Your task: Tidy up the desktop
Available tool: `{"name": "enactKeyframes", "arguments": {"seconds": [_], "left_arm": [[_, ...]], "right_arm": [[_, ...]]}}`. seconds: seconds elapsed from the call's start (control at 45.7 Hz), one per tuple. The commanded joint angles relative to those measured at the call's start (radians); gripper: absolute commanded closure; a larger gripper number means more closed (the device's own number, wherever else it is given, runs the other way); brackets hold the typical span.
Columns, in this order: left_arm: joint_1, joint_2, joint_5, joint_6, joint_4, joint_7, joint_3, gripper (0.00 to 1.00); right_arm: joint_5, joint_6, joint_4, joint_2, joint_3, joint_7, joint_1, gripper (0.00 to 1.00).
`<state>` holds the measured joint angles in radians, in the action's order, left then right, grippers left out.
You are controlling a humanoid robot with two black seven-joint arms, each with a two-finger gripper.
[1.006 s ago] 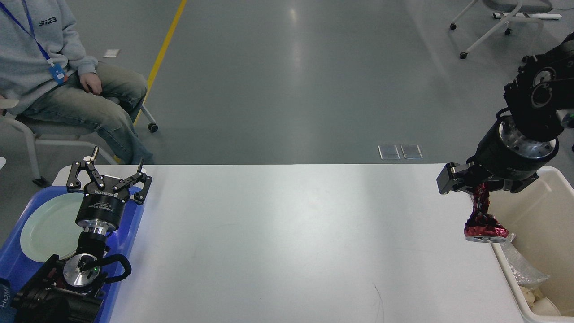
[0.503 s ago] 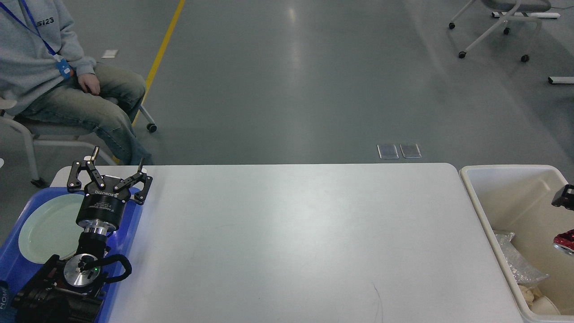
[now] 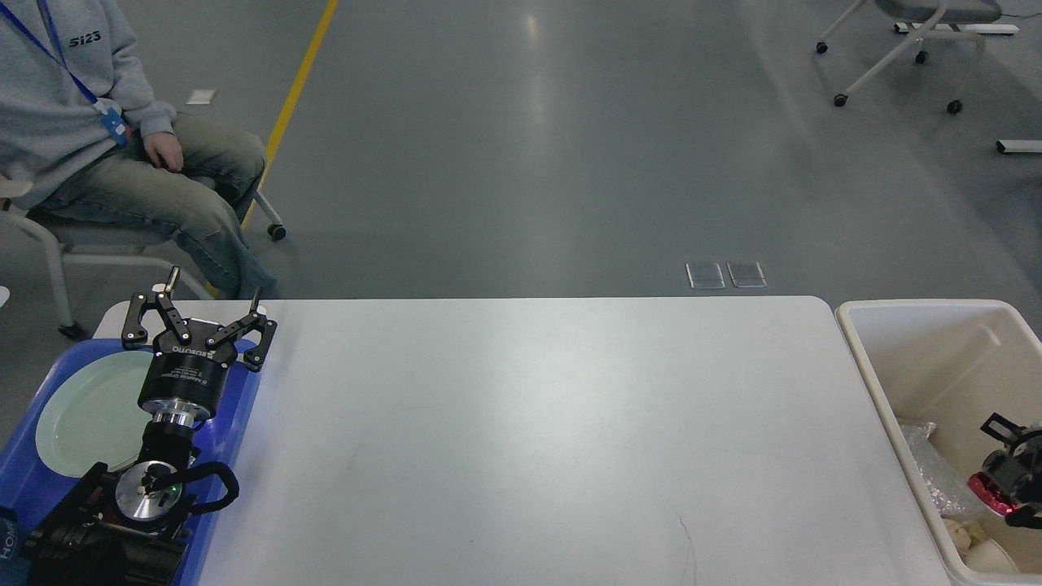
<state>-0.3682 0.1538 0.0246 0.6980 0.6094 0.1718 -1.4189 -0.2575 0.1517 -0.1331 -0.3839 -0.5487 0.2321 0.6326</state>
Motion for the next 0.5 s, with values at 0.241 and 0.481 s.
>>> {"name": "enactKeyframes", "arguments": {"seconds": [0.241, 0.481], "left_arm": [[0.000, 0.000, 0.000, 0.000, 0.001, 0.000, 0.000, 0.04], [0.000, 0.000, 0.000, 0.000, 0.001, 0.000, 0.000, 0.04]], "right_arm": [[0.004, 0.088, 0.086, 0.086, -0.004, 0.001, -0.077, 1.00], [0.001, 0.135, 0.070, 0.085, -0.007, 0.001, -0.080, 0.00]]}}
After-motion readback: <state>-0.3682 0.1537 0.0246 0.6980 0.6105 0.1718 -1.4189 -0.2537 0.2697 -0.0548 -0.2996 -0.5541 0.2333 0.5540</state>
